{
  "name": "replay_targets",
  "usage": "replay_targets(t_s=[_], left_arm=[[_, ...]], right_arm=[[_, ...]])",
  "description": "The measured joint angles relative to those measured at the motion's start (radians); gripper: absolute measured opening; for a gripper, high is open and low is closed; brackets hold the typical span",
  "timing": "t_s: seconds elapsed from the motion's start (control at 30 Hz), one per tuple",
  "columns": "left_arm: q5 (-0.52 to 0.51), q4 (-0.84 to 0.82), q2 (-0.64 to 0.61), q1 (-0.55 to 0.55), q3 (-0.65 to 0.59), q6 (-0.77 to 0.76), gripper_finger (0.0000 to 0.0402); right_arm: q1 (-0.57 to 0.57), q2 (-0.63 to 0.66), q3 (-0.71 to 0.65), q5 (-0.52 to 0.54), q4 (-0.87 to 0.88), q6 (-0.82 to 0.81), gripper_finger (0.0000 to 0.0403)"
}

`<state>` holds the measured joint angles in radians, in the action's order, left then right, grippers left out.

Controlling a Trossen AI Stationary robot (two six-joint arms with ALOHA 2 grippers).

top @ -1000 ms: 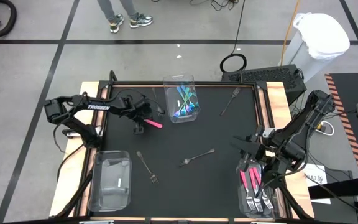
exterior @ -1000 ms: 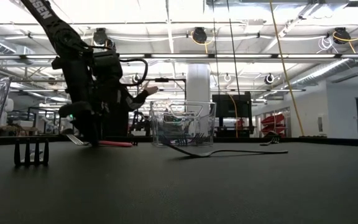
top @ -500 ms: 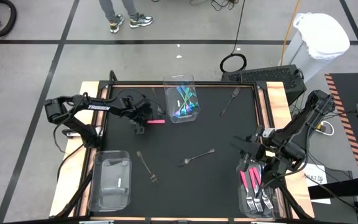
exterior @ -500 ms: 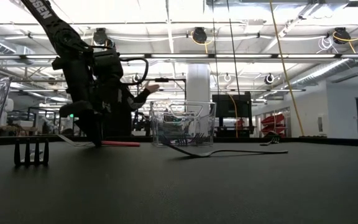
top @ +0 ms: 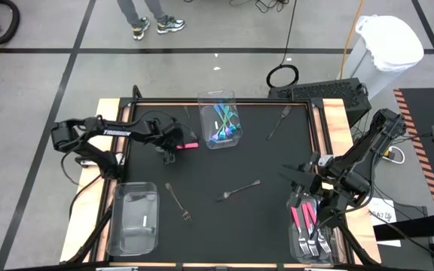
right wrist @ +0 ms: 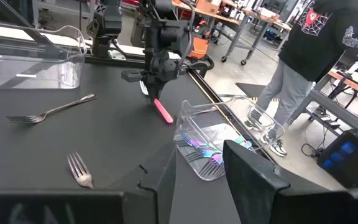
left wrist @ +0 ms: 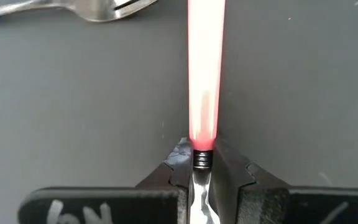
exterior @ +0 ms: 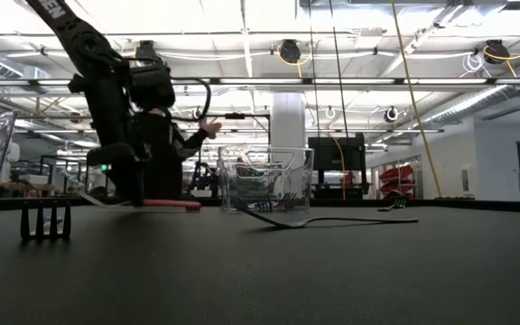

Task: Sort silverware by color (type)
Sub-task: Put the pink fork into the bottom right transparent bin

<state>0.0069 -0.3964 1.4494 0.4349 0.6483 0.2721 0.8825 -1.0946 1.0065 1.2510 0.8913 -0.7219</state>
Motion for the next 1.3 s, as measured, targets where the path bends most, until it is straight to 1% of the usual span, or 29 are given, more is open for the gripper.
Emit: replay_targets(t_s=[0.17, 0.3, 0.57, 0.67, 0.8, 0.97, 1.13, 1.3], left_arm=[[-0.096, -0.036, -0.068, -0.061, 0.002, -0.080, 0.0031], [-0.172, -0.033, -0.115, -0.117, 0.002, -0.141, 0.0031], [-0.389, -0.032, -0.209, -0.196, 0.004, -0.243, 0.0031], [-0.446, -0.032, -0.246, -0.210, 0.004, -0.286, 0.0031], [-0.485, -0.025, -0.297, -0.234, 0.005, -0.324, 0.0031], [-0.497, 0.011, -0.353, -0.266, 0.006, -0.346, 0.0031], [-0.498, 0.101, -0.387, -0.305, 0.006, -0.345, 0.0031], [-0.503, 0.206, -0.393, -0.349, 0.007, -0.335, 0.0031]], right_arm=[[0.000, 0.000, 0.000, 0.000, 0.001, -0.019, 0.0130], [0.000, 0.000, 0.000, 0.000, 0.001, -0.023, 0.0130], [0.000, 0.000, 0.000, 0.000, -0.001, -0.029, 0.0130], [0.000, 0.000, 0.000, 0.000, -0.001, -0.029, 0.0130], [0.000, 0.000, 0.000, 0.000, -0.001, -0.028, 0.0130], [0.000, 0.000, 0.000, 0.001, -0.001, -0.027, 0.0130], [0.000, 0.000, 0.000, 0.002, -0.001, -0.028, 0.0130], [0.000, 0.000, 0.000, 0.003, -0.001, -0.032, 0.0130]])
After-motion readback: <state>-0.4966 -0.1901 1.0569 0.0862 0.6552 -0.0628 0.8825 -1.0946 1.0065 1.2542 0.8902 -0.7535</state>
